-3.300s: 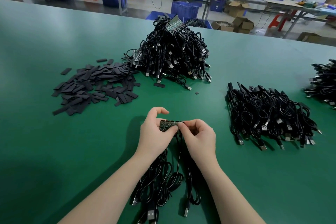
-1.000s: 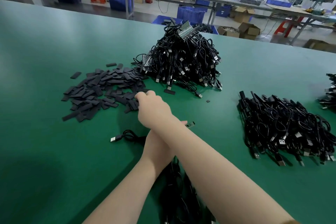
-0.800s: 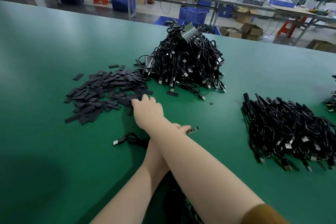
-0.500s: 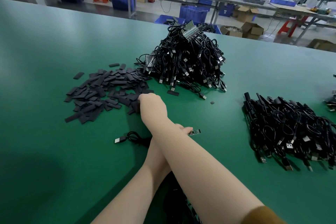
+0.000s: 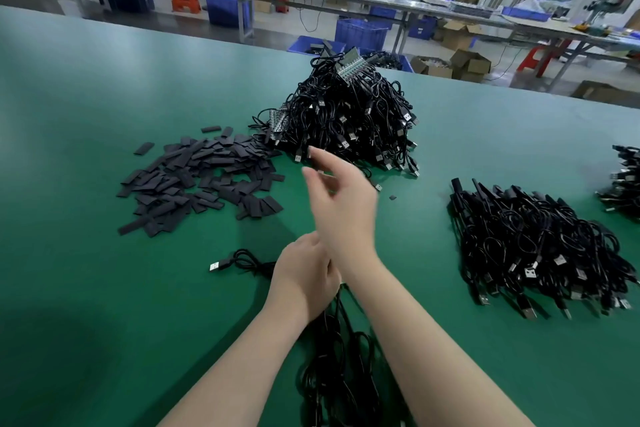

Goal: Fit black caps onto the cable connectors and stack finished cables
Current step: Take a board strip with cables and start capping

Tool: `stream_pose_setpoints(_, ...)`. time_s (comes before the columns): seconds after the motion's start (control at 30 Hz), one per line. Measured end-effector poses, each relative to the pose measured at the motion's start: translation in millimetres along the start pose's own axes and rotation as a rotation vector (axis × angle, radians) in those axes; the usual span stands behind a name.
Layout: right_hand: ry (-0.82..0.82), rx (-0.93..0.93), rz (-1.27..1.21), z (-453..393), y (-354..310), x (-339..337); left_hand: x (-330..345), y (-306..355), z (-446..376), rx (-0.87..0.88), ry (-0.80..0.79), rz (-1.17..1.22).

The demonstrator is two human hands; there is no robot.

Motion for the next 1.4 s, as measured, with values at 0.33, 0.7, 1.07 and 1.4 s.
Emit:
stream_pose_setpoints(0.33, 0.253, 0.364, -0.621, 66.5, 79.8, -90.4, -0.5, 8.1, 5.9, 0.106, 0.065, 0.016)
stream_pose_setpoints(0.7, 0.218, 0.372, -0.691, 79.0, 89.8, -85.9, -1.0, 8.3, 9.6, 0.085, 0.037, 0.045)
stream_pose_setpoints(1.07, 0.192, 0.346, -0.642, 81.3, 87.5, -82.8, 3.0, 8.4, 10.7, 0.065, -0.009, 0.020)
stream_pose_setpoints(1.4, 0.045, 0.321, -0.589, 83.9, 83.2, -74.5, 2.5, 8.5, 11.4, 0.092, -0.025, 0.088)
Point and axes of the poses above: each hand's wrist, its own z-axis away from the middle knuckle, its own x-axis out of the palm, y = z × x, the point moved 4 cm from there along -z, towards the middle knuckle, and after that the axes turned 5 degrees about -y, right-handed, at the moved point
